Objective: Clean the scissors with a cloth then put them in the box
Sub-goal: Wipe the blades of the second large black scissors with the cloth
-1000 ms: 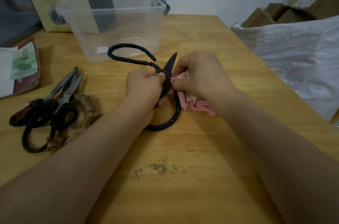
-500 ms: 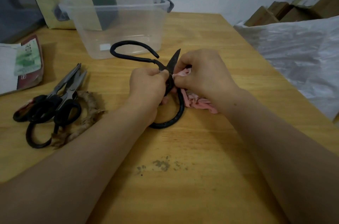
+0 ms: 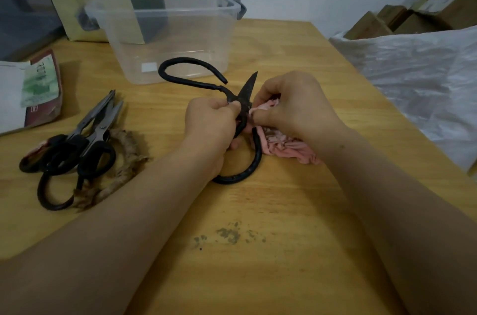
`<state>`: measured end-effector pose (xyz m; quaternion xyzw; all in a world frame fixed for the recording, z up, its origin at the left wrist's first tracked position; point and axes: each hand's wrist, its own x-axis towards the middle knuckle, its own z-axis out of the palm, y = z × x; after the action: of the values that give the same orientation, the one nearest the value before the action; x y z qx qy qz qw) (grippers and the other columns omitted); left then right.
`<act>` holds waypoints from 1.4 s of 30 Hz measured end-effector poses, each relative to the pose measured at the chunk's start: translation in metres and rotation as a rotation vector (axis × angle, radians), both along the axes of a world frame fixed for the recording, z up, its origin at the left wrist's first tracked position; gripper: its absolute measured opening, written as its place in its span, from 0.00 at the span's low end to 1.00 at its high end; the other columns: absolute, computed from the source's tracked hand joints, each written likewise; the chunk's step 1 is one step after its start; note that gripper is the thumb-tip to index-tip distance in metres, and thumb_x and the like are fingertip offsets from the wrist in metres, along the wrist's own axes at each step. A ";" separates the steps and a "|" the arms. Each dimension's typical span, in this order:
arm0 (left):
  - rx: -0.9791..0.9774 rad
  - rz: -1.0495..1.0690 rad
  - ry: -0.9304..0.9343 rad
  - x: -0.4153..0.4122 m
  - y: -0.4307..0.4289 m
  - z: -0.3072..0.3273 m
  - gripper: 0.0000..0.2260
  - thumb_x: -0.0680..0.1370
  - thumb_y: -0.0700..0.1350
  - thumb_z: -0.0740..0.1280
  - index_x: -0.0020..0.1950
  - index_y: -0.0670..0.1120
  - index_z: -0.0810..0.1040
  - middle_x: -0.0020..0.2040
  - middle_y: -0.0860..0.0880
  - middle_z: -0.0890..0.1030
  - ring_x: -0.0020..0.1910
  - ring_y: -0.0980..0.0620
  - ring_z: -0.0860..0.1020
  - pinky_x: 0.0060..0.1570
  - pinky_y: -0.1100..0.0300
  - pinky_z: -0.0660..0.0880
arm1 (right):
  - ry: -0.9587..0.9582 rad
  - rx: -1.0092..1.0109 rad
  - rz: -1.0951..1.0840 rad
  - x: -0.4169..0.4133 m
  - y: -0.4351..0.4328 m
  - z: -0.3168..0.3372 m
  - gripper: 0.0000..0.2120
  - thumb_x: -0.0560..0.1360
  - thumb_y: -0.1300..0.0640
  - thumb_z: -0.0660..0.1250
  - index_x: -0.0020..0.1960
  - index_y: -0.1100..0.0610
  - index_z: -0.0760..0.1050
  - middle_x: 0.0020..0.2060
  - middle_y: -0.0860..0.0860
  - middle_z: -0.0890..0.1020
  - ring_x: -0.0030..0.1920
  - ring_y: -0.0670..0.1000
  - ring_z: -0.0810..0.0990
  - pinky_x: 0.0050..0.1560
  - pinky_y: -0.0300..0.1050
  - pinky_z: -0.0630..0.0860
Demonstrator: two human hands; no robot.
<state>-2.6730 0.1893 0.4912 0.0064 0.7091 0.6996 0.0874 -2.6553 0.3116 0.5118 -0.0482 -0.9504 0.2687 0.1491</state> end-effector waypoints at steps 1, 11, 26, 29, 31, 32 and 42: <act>0.008 -0.001 -0.007 0.000 0.000 0.000 0.08 0.80 0.39 0.62 0.43 0.40 0.77 0.36 0.39 0.80 0.30 0.48 0.75 0.20 0.64 0.65 | -0.024 -0.001 -0.011 0.001 0.004 0.000 0.05 0.66 0.57 0.76 0.39 0.52 0.79 0.33 0.45 0.78 0.36 0.45 0.77 0.35 0.38 0.73; -0.023 0.038 0.004 -0.003 0.000 -0.002 0.07 0.80 0.41 0.63 0.47 0.40 0.79 0.40 0.39 0.81 0.35 0.46 0.77 0.21 0.64 0.66 | 0.054 0.018 0.037 0.000 0.001 -0.003 0.03 0.69 0.56 0.75 0.40 0.52 0.81 0.32 0.41 0.75 0.40 0.45 0.76 0.40 0.38 0.70; -0.028 0.070 -0.008 -0.002 -0.008 0.001 0.08 0.80 0.42 0.62 0.43 0.45 0.77 0.42 0.43 0.82 0.30 0.55 0.78 0.23 0.64 0.69 | -0.199 0.124 -0.224 0.003 0.036 0.001 0.03 0.68 0.57 0.75 0.40 0.54 0.82 0.38 0.51 0.82 0.43 0.51 0.80 0.36 0.40 0.69; -0.028 0.085 0.011 -0.004 -0.011 0.003 0.08 0.81 0.42 0.61 0.46 0.42 0.78 0.43 0.42 0.82 0.24 0.57 0.75 0.22 0.66 0.68 | -0.119 0.029 -0.266 0.009 0.050 0.005 0.07 0.72 0.61 0.70 0.49 0.55 0.83 0.49 0.51 0.83 0.51 0.49 0.78 0.45 0.39 0.69; -0.014 0.098 0.013 -0.004 -0.011 0.004 0.08 0.81 0.42 0.61 0.44 0.43 0.77 0.43 0.42 0.82 0.28 0.54 0.77 0.22 0.65 0.68 | -0.099 0.009 -0.237 0.012 0.052 0.012 0.15 0.75 0.63 0.65 0.59 0.53 0.80 0.61 0.50 0.79 0.62 0.48 0.74 0.56 0.36 0.67; 0.000 0.103 0.012 -0.005 -0.011 0.004 0.09 0.81 0.41 0.61 0.42 0.44 0.76 0.43 0.43 0.82 0.32 0.52 0.79 0.22 0.64 0.69 | -0.073 0.013 -0.217 0.015 0.050 0.017 0.17 0.75 0.64 0.63 0.61 0.51 0.78 0.65 0.49 0.76 0.66 0.48 0.71 0.62 0.38 0.66; 0.029 0.121 0.034 -0.006 -0.010 0.005 0.09 0.81 0.41 0.61 0.41 0.48 0.75 0.45 0.45 0.82 0.37 0.55 0.82 0.22 0.65 0.69 | -0.546 0.403 -0.063 0.030 0.036 0.033 0.16 0.62 0.42 0.77 0.45 0.46 0.79 0.43 0.41 0.74 0.48 0.47 0.71 0.49 0.43 0.64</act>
<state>-2.6789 0.1796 0.4963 -0.0236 0.6994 0.7136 0.0327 -2.6255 0.3475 0.5443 -0.1172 -0.9873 0.0480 -0.0963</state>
